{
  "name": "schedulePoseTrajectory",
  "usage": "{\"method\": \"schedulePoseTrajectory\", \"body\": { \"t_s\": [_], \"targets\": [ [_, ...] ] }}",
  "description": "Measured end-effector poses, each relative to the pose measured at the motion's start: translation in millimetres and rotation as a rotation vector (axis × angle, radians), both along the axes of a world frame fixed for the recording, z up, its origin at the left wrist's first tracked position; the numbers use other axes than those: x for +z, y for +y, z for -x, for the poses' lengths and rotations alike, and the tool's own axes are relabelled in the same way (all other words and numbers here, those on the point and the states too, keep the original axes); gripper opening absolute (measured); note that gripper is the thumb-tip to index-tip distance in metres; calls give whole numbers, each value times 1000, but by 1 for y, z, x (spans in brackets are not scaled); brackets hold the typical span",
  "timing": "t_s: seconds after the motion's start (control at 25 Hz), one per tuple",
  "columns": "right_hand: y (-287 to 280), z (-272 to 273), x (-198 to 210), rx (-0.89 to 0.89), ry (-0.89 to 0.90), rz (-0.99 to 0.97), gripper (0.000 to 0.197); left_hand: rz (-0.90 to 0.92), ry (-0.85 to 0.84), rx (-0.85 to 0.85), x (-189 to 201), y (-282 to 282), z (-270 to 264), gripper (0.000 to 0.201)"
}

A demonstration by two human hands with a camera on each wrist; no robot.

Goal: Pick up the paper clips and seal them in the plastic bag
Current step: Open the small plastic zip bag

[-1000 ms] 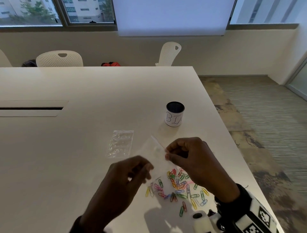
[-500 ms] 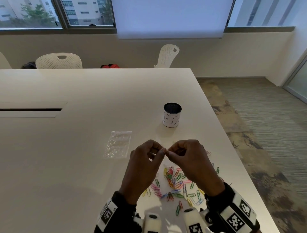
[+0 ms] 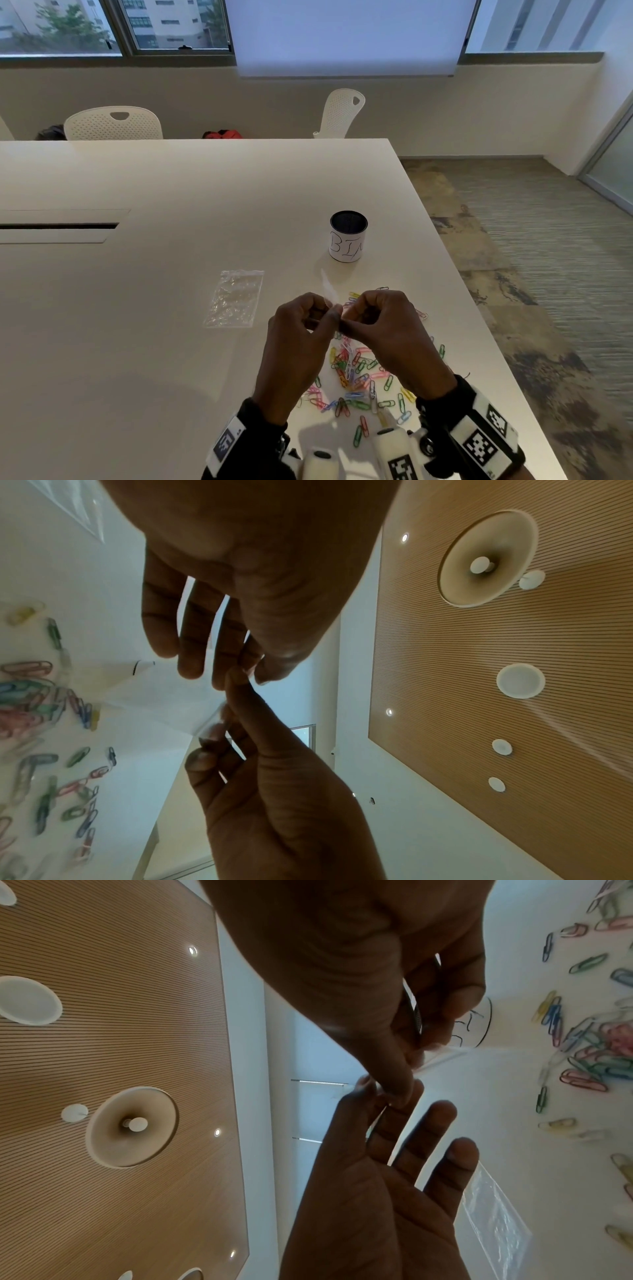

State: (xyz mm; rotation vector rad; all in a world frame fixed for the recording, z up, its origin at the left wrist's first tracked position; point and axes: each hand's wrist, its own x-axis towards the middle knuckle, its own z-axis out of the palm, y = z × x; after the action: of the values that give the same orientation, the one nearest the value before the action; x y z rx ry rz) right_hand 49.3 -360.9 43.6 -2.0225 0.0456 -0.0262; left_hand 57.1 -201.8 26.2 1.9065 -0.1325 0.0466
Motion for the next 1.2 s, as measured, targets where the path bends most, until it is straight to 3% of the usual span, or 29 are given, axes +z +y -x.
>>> {"method": "schedulePoseTrajectory", "body": {
  "t_s": [0.2, 0.6, 1.2],
  "targets": [
    [-6, -3, -3, 50, 26, -63, 14, 2, 20, 31, -4, -4, -7, 15],
    [-8, -15, -10, 15, -23, -46, 11, 137, 110, 37, -5, -8, -14, 5],
    [-2, -14, -22, -81, 42, -235, 5, 48, 64, 81, -6, -5, -16, 4]
  ]
}}
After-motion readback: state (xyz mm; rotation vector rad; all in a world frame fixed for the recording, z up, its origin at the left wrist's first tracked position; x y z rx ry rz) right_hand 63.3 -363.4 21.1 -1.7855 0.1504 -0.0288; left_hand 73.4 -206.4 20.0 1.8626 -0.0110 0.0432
